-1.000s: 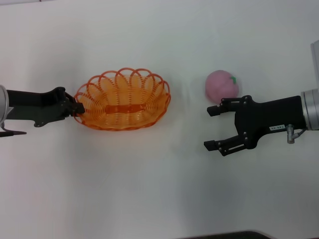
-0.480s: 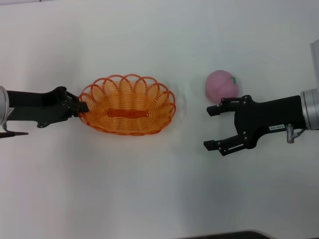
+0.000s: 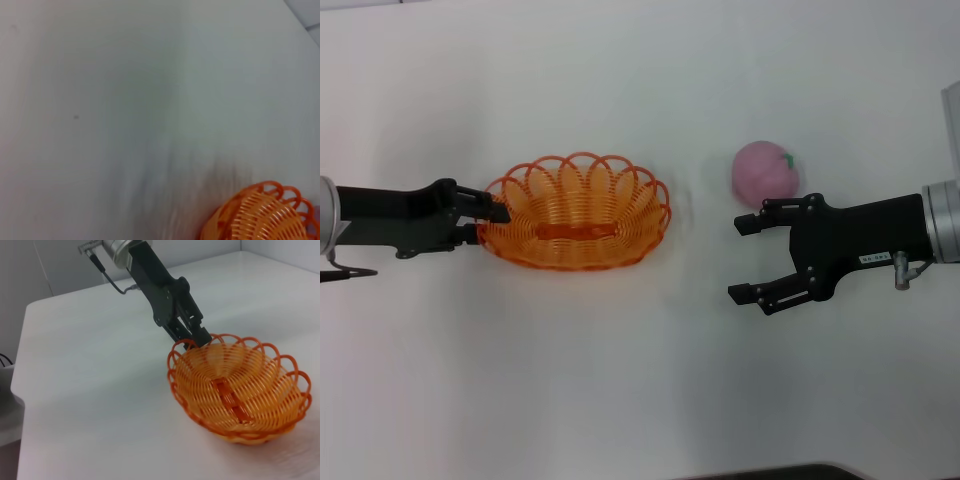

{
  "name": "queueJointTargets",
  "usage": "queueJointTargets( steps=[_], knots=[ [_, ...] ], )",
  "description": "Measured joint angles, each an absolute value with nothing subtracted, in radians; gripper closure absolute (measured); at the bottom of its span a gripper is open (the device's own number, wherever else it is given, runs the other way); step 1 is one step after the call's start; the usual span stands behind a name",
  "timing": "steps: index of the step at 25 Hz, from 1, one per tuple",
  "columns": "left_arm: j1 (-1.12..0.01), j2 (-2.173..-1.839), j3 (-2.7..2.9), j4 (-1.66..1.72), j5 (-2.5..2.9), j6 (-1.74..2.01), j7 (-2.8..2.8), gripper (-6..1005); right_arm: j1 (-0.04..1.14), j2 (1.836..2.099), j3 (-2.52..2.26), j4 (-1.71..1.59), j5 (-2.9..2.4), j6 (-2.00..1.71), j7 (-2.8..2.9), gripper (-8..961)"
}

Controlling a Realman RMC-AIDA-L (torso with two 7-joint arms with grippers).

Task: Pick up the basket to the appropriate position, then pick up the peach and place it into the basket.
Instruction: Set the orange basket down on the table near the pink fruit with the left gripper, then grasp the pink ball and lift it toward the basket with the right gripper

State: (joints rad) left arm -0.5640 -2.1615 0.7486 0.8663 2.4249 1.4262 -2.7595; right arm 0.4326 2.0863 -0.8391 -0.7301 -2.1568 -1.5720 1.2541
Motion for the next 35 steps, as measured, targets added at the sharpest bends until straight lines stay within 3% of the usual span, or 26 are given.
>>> queueJointTargets(
  steps=[11,16,22,27,35],
  knots=[
    [-0.565,-2.144,0.747,0.869,2.421,1.43,-2.713,411,0.433,2.086,-0.839,-0.73,-2.157,-1.573,1.255,79],
    [-0.56,-2.117,0.656,0.866,2.38,1.457,-2.487,190,0.431,2.086,-0.839,-0.727,-2.157,-1.573,1.254,81],
    [-0.511,-2.121,0.571,0.865,2.271,1.538,-2.02,103,0.429,2.086,-0.839,-0.722,-2.156,-1.572,1.251,83],
    [-0.41,-2.166,0.566,0.842,2.158,1.492,-1.528,107,0.429,2.086,-0.839,-0.713,-2.154,-1.571,1.249,84],
    [-0.317,-2.172,0.554,0.775,1.991,1.604,-1.076,109,0.429,2.086,-0.839,-0.713,-2.154,-1.57,1.248,87]
  ],
)
